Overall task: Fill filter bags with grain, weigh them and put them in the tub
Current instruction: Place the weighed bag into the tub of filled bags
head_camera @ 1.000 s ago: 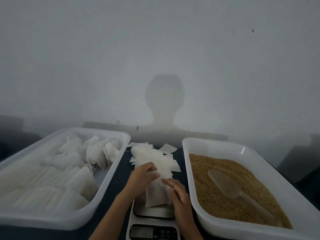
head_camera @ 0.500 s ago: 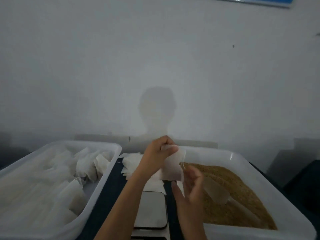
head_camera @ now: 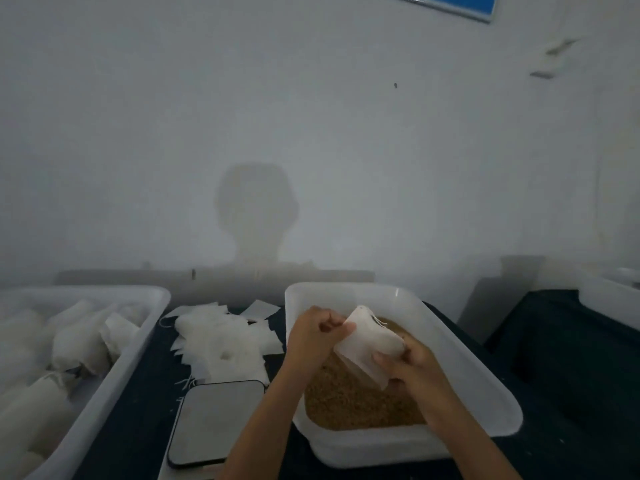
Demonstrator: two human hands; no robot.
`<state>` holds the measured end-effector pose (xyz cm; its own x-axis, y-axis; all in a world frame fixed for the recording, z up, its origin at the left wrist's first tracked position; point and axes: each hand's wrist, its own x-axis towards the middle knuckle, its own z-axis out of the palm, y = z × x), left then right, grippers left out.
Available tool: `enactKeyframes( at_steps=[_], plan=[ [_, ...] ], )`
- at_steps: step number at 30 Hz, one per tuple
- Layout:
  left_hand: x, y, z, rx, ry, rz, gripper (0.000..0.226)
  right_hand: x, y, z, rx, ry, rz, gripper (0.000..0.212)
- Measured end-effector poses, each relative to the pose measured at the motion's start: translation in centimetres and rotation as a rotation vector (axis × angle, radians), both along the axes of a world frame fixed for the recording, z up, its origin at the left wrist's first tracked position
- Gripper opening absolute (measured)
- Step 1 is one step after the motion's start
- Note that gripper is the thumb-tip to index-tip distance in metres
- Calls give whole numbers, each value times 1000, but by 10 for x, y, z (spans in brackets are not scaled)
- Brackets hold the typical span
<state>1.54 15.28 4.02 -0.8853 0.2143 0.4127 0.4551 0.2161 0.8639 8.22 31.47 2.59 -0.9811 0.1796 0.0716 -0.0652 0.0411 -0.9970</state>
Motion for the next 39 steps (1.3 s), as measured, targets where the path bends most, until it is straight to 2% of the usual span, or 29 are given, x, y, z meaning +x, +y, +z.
enactKeyframes(
  at_steps=[5,9,21,39],
  plan=[
    [-4,-1,-15,-19,-115,-85,19,-5,17,-5,165,9,16,31],
    [-3,0,-19,14,-165,-130,21,-7,20,-7,324,111,-26,30],
    [-3,2,-22,-17,-215,-226,28,-11,25,3,390,231,-31,25],
    [-4,5,-23,-115,-217,-212,29,-6,26,4,433,203,-41,26]
  ],
)
